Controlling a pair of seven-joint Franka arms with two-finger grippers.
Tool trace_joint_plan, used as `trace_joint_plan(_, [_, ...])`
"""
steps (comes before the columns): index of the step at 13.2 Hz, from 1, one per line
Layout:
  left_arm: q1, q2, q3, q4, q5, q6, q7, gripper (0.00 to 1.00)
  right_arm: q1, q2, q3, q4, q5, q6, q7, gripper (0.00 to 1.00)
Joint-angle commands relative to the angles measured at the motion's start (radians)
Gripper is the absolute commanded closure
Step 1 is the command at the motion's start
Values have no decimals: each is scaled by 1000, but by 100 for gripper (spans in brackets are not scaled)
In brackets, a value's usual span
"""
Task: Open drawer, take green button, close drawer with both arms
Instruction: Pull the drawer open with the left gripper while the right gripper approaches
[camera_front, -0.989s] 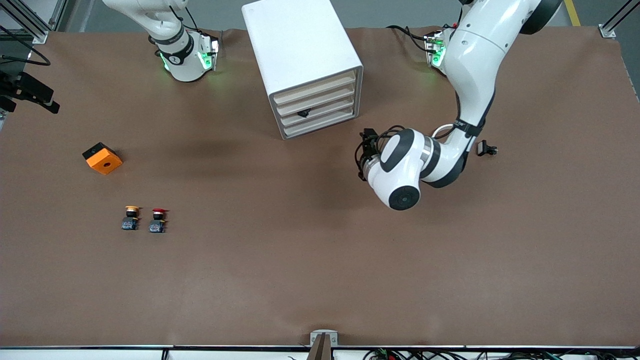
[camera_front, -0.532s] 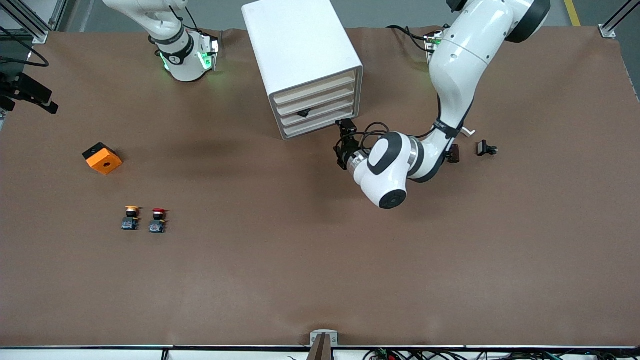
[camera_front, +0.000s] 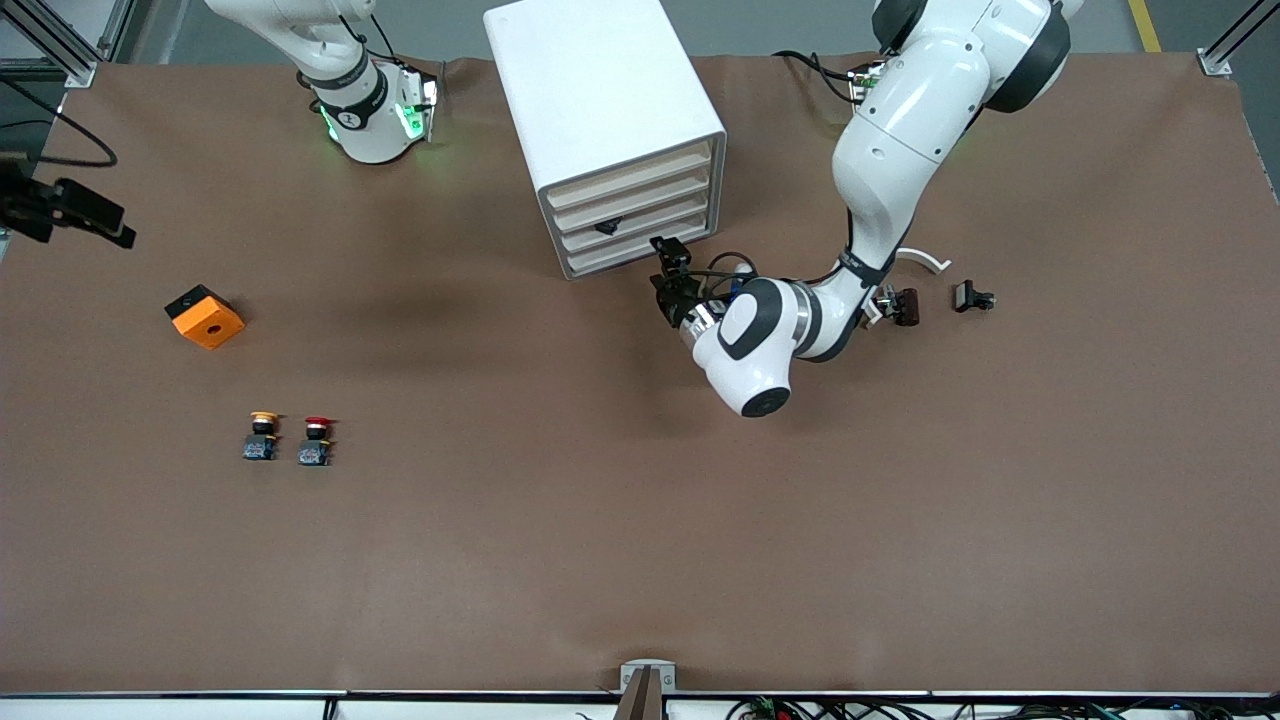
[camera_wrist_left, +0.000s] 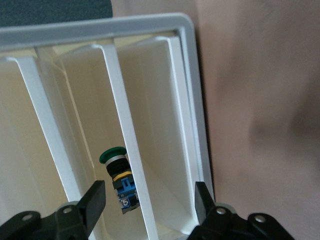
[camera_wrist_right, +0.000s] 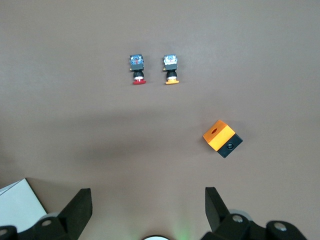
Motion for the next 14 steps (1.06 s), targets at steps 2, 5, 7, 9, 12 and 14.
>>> trace_joint_plan(2, [-37,19,2,14,-22,-22,-48,31,-25,169,7,87,-1,-5,5,0])
trace_joint_plan(5, [-73,42,2,15,-25,-22,-89,32,-8,205,9,135,-13,-11,17,0])
trace_joint_plan(7, [-75,43,4,14,-19,-32,-109,33,24,202,13,132,2,-17,142,0])
trace_joint_plan(9, [-77,42,2,17,-12,-57,-126,43,91,192,13,127,10,-39,271,0])
trace_joint_plan(12, [-77,40,2,17,-14,-58,-129,68,180,185,15,124,61,-43,477,0])
trace_joint_plan(14, [-77,42,2,19,-23,-60,-131,93,251,185,13,124,61,-36,572,0])
